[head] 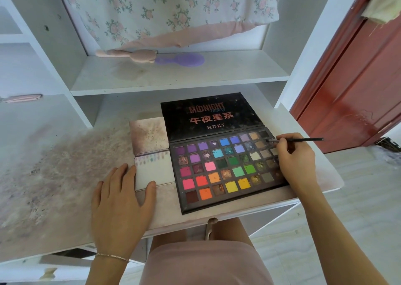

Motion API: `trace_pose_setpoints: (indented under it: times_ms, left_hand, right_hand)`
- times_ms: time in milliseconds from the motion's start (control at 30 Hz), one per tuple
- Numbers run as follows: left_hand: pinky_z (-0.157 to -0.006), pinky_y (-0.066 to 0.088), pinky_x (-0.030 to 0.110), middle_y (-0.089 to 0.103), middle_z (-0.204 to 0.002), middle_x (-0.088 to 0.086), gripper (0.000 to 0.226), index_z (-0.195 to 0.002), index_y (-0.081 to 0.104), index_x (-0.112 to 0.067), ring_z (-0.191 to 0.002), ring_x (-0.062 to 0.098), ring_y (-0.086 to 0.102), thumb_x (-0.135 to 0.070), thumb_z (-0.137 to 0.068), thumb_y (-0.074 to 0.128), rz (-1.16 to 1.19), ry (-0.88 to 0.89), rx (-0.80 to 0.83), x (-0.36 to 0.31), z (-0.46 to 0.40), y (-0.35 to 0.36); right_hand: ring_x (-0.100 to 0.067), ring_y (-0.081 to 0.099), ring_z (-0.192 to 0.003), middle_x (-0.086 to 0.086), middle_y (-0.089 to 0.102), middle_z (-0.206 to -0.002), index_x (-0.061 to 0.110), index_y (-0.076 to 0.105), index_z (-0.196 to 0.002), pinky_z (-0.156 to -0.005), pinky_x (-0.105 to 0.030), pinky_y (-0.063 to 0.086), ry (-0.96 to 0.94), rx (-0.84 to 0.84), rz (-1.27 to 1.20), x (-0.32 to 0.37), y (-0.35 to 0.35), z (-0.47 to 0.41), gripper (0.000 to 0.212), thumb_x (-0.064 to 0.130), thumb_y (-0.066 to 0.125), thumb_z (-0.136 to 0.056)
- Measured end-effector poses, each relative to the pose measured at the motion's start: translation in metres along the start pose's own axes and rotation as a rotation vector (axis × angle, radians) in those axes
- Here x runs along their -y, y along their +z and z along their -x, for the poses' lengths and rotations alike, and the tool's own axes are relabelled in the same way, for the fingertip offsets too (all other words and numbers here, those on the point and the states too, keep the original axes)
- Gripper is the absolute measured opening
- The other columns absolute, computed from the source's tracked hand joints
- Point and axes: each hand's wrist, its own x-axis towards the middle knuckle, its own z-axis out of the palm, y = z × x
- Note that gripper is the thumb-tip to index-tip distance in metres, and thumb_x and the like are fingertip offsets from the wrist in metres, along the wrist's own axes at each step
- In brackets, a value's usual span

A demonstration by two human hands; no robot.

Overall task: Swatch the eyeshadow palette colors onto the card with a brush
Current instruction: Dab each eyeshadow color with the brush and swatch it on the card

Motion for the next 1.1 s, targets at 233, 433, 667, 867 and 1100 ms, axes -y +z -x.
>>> trace_pose_setpoints:
  times_ms: [233,433,667,867,1100]
  left_hand:
    - [-0.108,0.026,0.050,0.052,-0.134,0.015,0.069,-0.125,0.056,-0.006,-0.128,0.032,0.042,-0.053,-0.080,0.033,0.005,-0.013,0.013,0.000,0.000,0.000]
    - [-0.106,0.028,0.051,0.054,-0.130,0.016,0.075,-0.123,0.057,-0.005,-0.125,0.034,0.046,-0.056,-0.079,0.025,0.004,-0.007,-0.011,0.000,0.000,0.000]
    - [-0.107,0.027,0.049,0.055,-0.130,0.013,0.062,-0.124,0.057,-0.007,-0.125,0.032,0.047,-0.050,-0.083,0.037,0.019,-0.017,-0.002,0.000,0.001,0.000]
    - [-0.105,0.031,0.048,0.057,-0.127,0.011,0.056,-0.120,0.060,-0.008,-0.122,0.030,0.049,-0.046,-0.083,0.042,0.025,-0.015,-0.024,-0.001,0.001,-0.001]
    - [-0.104,0.033,0.049,0.059,-0.125,0.013,0.054,-0.118,0.061,-0.007,-0.120,0.031,0.051,-0.042,-0.080,0.048,0.028,-0.023,-0.047,-0.001,0.001,0.001]
  right_hand:
    - [-0.003,0.055,-0.065,0.009,0.056,-0.069,0.017,0.055,-0.089,-0.052,-0.010,0.038,0.023,-0.040,-0.113,0.011,-0.001,0.005,0.012,0.013,0.044,-0.092]
    - [-0.005,0.061,-0.078,0.007,0.062,-0.077,0.029,0.051,-0.079,-0.061,-0.017,0.052,-0.050,0.142,-0.329,0.042,0.025,0.024,0.024,0.008,0.046,-0.091]
    - [-0.018,0.062,-0.072,-0.004,0.062,-0.074,0.028,0.052,-0.080,-0.065,-0.025,0.051,-0.191,0.436,-0.408,0.078,0.072,0.050,0.023,0.006,0.051,-0.087]
    - [-0.014,0.063,-0.078,-0.004,0.065,-0.080,0.031,0.053,-0.080,-0.067,-0.018,0.051,-0.210,0.504,-0.395,0.095,0.101,0.052,0.021,0.011,0.053,-0.087]
    - [-0.008,0.061,-0.072,-0.002,0.066,-0.078,0.031,0.054,-0.079,-0.061,-0.009,0.046,-0.214,0.532,-0.339,0.096,0.108,0.051,0.019,0.014,0.053,-0.088]
